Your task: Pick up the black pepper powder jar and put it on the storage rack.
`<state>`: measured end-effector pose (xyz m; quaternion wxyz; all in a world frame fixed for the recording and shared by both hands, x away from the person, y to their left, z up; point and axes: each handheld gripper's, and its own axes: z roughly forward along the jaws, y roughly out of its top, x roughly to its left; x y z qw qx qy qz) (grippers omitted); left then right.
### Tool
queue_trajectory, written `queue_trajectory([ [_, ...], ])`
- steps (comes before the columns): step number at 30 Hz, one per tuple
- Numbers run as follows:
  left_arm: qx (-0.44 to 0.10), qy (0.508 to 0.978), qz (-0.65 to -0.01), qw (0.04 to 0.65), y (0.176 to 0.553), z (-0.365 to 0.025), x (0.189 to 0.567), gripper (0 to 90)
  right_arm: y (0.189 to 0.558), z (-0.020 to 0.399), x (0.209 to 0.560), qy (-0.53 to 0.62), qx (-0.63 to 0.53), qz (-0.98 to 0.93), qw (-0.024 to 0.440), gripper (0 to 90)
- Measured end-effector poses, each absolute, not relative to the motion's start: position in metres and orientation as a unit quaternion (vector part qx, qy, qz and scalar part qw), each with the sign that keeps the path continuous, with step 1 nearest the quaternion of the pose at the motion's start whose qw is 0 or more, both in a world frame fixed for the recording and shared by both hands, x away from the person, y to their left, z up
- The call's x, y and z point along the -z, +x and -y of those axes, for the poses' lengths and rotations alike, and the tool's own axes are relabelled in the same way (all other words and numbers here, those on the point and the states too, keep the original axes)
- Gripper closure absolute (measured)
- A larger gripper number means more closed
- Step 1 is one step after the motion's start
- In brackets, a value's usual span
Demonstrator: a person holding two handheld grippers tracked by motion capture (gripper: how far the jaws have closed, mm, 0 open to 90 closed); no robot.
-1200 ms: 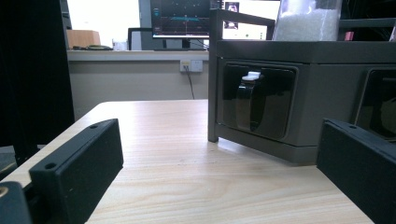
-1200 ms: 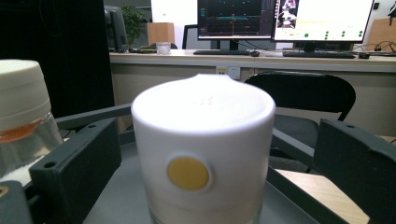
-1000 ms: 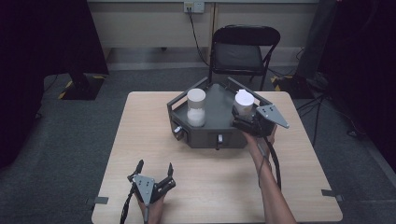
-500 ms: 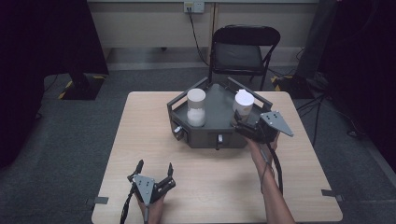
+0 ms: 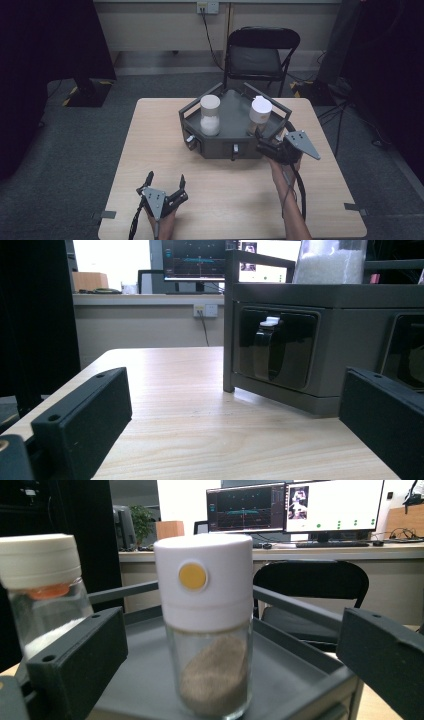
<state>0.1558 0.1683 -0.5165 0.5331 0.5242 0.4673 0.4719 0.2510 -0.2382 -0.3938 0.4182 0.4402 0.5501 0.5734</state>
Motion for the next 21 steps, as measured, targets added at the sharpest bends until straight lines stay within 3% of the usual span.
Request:
queue_trajectory([
  [21, -0.473, 0.524, -0.468, 0.532, 0.156, -0.168, 0.516, 0.6, 0.192, 0.249, 0.442, 0.454, -0.554, -0.545, 0.435, 0.0],
])
